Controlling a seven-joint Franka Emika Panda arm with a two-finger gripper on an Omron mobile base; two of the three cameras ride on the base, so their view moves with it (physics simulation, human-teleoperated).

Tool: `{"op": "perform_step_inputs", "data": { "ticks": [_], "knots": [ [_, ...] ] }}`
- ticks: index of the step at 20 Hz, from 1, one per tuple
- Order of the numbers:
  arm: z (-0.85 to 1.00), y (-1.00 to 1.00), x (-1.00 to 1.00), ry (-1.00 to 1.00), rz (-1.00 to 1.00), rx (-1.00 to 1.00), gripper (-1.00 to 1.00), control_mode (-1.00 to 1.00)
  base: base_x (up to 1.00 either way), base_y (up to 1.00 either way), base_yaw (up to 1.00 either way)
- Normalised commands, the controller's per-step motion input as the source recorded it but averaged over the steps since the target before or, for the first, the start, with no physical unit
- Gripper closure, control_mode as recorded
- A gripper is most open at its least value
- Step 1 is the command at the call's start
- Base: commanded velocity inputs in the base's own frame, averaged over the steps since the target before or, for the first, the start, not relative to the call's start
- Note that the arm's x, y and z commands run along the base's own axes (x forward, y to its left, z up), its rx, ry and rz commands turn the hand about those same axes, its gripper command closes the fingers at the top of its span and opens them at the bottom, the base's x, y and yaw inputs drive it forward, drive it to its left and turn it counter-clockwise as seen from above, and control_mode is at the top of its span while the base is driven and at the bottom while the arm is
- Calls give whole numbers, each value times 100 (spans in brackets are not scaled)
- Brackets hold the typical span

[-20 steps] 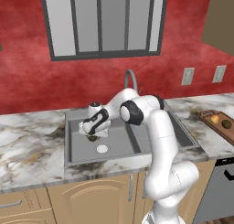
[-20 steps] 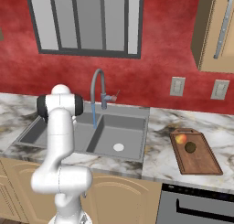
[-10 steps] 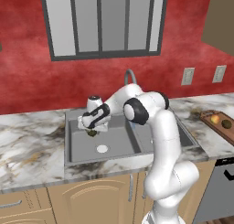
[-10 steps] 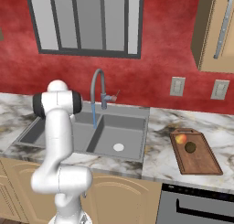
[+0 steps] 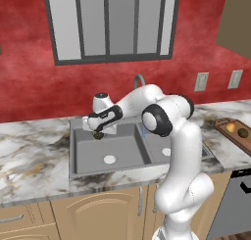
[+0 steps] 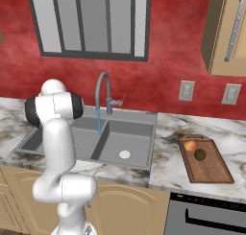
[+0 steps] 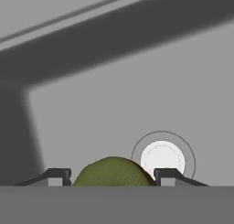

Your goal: Pick the kiwi, mango, kiwi from the sink and place them on the cutting board to airdry. Then turn off the sink faucet.

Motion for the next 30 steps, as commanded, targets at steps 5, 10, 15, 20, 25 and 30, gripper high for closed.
{"op": "perform_step_inputs", "data": {
  "ticks": [5, 10, 15, 20, 25, 30],
  "knots": [
    [74, -5, -20, 0, 1, 2, 100, -100, 0, 0, 0],
    [65, -11, -25, -3, 3, 1, 100, -100, 0, 0, 0],
    [31, -3, -30, 0, 5, 3, 100, -100, 0, 0, 0],
    [25, -12, -37, 0, 9, 3, 100, -100, 0, 0, 0],
    [25, -15, -45, -3, 10, 2, 100, -100, 0, 0, 0],
    [28, -22, -49, -11, 9, 0, 100, -100, 0, 0, 0]
  ]
}}
